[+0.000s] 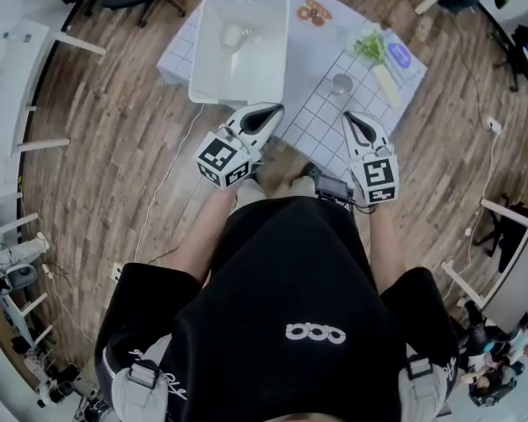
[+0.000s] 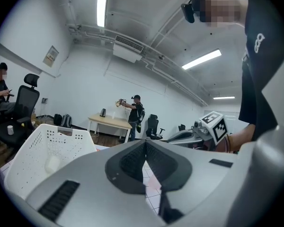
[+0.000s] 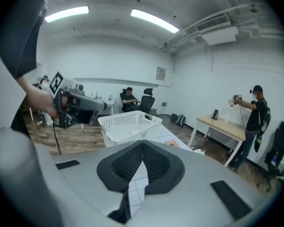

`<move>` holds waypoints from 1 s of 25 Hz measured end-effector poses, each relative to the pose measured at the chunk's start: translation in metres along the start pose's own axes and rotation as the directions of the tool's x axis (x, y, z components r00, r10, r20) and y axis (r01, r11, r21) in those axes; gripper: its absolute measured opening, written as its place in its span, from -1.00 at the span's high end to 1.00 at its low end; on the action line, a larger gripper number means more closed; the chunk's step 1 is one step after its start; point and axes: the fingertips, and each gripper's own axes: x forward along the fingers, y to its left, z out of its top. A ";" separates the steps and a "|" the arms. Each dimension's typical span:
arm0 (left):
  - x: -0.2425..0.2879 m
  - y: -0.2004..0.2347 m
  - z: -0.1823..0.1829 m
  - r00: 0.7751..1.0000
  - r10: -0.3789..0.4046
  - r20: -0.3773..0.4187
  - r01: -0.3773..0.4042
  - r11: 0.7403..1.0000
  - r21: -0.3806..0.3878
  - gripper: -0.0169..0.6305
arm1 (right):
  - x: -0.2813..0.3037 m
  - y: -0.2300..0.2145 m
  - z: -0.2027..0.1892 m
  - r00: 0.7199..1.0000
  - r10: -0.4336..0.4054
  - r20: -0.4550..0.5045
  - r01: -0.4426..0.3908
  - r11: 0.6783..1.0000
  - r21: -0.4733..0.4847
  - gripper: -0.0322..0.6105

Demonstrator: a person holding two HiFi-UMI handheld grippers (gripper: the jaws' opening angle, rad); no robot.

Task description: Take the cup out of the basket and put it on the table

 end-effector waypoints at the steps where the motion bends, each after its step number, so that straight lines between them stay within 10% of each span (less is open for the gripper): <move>1: -0.004 -0.001 0.001 1.000 0.003 0.007 -0.003 1.000 -0.002 0.92 | -0.006 0.007 0.007 1.000 0.015 0.027 -0.016 0.999 0.043 0.82; 25: -0.069 0.015 0.002 0.992 0.105 0.068 -0.105 0.994 -0.010 0.92 | -0.005 0.071 0.039 0.993 0.098 0.060 -0.102 0.993 0.063 0.82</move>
